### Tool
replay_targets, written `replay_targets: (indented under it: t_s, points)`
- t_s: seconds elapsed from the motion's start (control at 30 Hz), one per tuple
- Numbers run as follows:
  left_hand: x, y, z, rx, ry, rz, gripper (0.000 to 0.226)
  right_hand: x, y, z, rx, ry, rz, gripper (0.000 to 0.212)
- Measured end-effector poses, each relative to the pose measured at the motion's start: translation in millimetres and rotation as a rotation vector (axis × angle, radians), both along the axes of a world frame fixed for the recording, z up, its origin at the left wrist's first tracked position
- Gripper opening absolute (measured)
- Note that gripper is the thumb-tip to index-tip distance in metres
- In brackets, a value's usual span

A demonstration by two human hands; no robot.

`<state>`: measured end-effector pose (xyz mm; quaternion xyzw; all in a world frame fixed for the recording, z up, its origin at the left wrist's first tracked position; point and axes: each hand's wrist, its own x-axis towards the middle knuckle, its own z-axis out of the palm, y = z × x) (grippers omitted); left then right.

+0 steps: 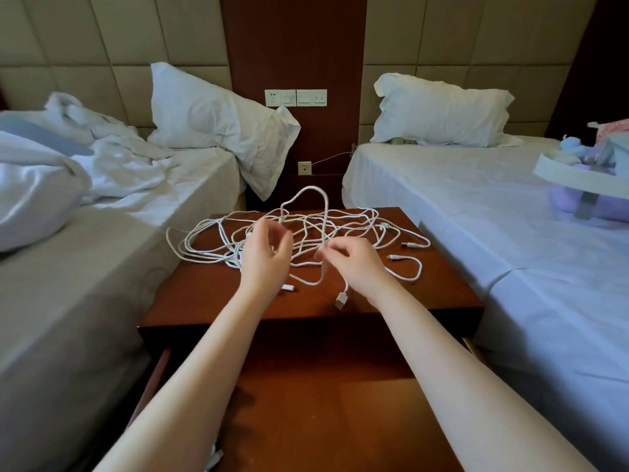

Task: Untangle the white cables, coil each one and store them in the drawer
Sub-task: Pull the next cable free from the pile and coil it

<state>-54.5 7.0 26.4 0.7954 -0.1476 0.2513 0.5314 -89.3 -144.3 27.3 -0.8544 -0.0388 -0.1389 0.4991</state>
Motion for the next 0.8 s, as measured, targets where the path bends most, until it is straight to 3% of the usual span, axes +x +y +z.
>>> replay_targets:
  t_s: [0.1,0.17,0.27,0.47,0.57,0.67,0.8]
  points:
    - [-5,-1,-18,-0.138,0.251,-0.128,0.015,-3,2,7,0.235,-0.001,0.042,0.031]
    - [-6,-6,-25,-0.122,0.312,-0.249,0.027,-1,6,4,0.311,0.008,0.048,0.028]
    - [-5,-9,-25,0.064,0.255,-0.342,0.045,5,9,-3,0.346,-0.023,0.025,0.028]
    - [1,-18,-32,0.432,0.183,-0.364,0.034,20,7,-1,0.285,-0.13,-0.037,0.016]
    - [6,-20,-30,0.338,0.239,-0.431,0.038,31,4,-10,0.201,-0.181,-0.133,0.018]
    - [11,-17,-27,0.131,0.32,-0.522,0.043,38,-4,-21,0.053,-0.359,-0.301,0.013]
    - [9,-11,-21,-0.061,0.474,-0.689,0.044,40,-11,-32,-0.229,-0.48,-0.187,0.026]
